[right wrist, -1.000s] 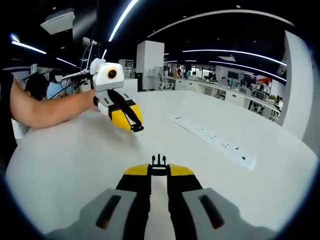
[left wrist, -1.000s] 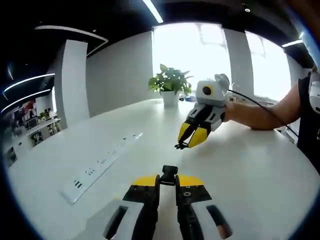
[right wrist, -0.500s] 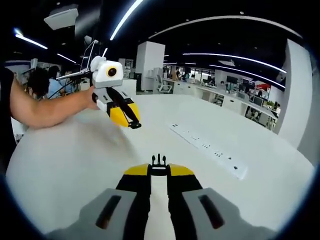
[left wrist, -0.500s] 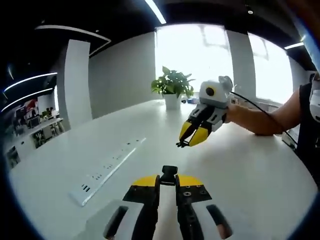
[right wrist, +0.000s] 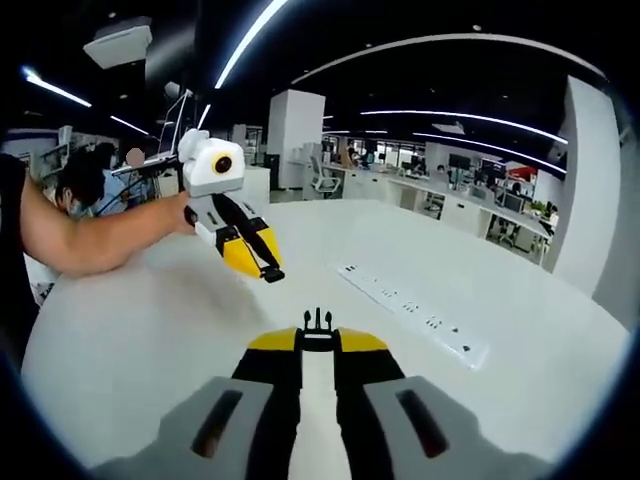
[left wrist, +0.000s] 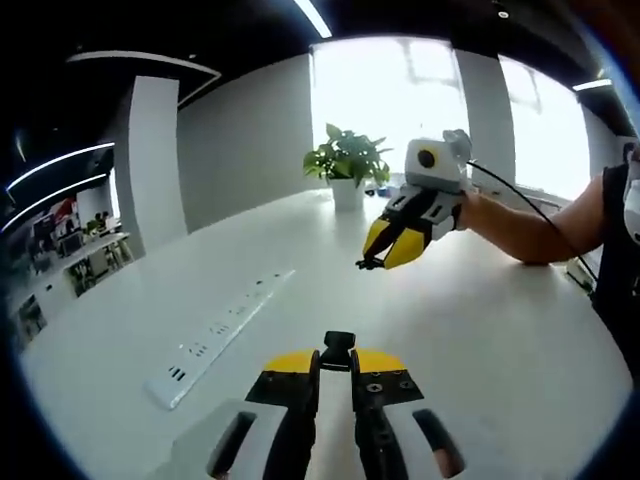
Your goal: Snap the two parts of the plastic buckle together until the buckle closes and remains connected.
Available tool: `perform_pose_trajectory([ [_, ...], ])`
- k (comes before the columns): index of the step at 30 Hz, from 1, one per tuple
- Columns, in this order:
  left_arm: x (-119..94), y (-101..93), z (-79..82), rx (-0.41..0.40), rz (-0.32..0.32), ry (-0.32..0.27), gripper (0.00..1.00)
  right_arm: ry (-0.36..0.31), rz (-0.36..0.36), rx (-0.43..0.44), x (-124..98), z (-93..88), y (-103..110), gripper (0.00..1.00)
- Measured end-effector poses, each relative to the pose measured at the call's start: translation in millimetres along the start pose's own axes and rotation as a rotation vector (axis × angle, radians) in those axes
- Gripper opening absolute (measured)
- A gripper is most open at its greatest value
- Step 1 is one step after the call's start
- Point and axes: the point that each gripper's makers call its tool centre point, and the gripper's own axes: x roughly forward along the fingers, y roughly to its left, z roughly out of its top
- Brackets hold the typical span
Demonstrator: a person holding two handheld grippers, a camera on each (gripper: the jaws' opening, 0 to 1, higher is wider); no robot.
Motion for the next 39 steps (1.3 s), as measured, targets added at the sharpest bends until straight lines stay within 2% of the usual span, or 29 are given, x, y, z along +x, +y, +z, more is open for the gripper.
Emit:
perform_pose_trajectory([
  [9,-7,-3.4,15.2,0.016,-0.003,-0.025,0.10,-0.044,-0.019,-0.012,-10,18.6,-3,0.11],
  [12,-10,-5.7,21.2,0.008,-0.010,-0.047,0.10,-0.067,-0.010,0.018,-13,23.6,-4,0.11],
  [24,-11,-9.1,24.0,0.013,-0.012,-0.043,0.10,-0.064,-0.009,-0.005,-15,26.8,-3,0.11],
  [39,-7,-13.6,17.6,0.039,-0.019,0.000,0.09,-0.023,0.010,-0.005,-12,17.4,0,0.11],
])
